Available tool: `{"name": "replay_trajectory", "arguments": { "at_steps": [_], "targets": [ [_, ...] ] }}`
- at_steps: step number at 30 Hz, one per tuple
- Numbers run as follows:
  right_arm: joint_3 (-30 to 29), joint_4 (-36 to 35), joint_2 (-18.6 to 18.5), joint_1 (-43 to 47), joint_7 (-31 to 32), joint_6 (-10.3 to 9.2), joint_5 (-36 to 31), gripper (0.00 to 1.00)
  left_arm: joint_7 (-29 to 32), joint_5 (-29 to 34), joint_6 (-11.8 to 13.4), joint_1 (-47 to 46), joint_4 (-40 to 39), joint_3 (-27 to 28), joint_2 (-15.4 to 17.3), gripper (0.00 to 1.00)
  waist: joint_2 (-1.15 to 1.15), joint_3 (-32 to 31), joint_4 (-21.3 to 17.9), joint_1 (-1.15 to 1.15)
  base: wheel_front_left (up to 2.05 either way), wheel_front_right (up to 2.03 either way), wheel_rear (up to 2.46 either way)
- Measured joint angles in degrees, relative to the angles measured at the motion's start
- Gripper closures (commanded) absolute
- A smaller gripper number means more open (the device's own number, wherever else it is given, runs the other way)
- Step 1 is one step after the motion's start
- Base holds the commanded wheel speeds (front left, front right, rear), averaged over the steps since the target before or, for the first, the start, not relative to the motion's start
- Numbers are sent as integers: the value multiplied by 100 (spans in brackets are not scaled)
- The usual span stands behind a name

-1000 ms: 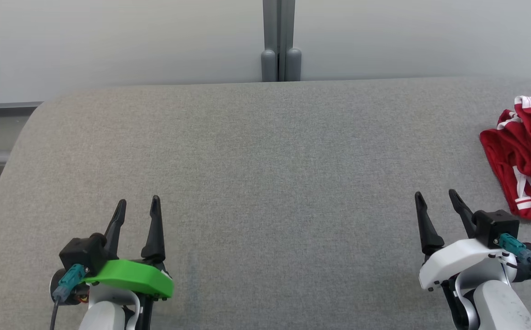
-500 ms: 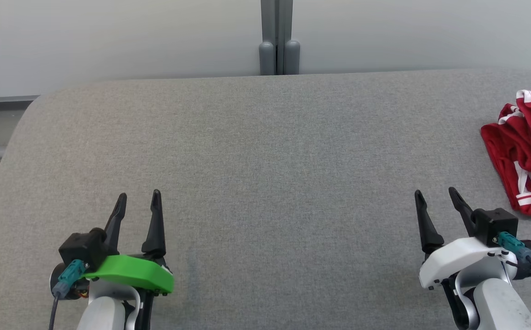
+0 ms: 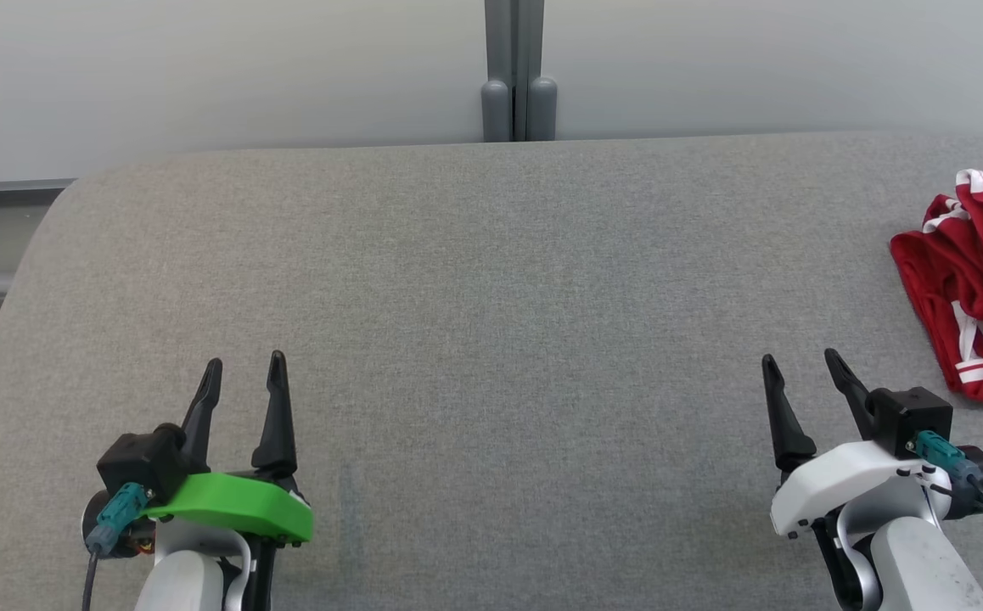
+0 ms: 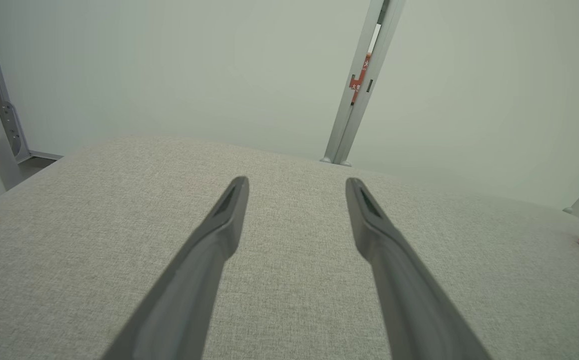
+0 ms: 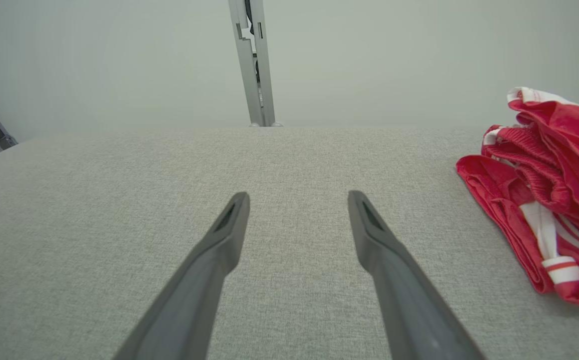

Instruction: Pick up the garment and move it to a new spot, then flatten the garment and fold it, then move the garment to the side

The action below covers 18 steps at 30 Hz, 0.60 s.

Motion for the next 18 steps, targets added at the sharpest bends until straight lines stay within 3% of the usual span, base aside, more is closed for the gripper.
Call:
{"name": "replay_trajectory", "arguments": {
  "at_steps": [6, 7, 13, 18],
  "targets": [
    [8, 10, -2, 1, -4, 0, 0, 0, 0, 46, 0, 5, -33, -14, 0, 0, 0, -20, -5, 0, 0, 0, 0],
    [9, 24, 3, 12, -9, 0, 3, 100, 0, 46, 1, 12, -15, -20, -2, 100, 0, -24, -7, 0, 0, 0, 0],
    [16, 322, 94, 250, 36, 0, 30, 100, 12, 33, 1, 303, 277, -36, -27, 100, 0, -26, -10, 0, 0, 0, 0],
    [-44, 336, 113, 274, 166, 0, 536, 100, 159, -404, 1, 338, 257, 2, -31, 100, 0, -31, -26, 0, 0, 0, 0]
  ]
}}
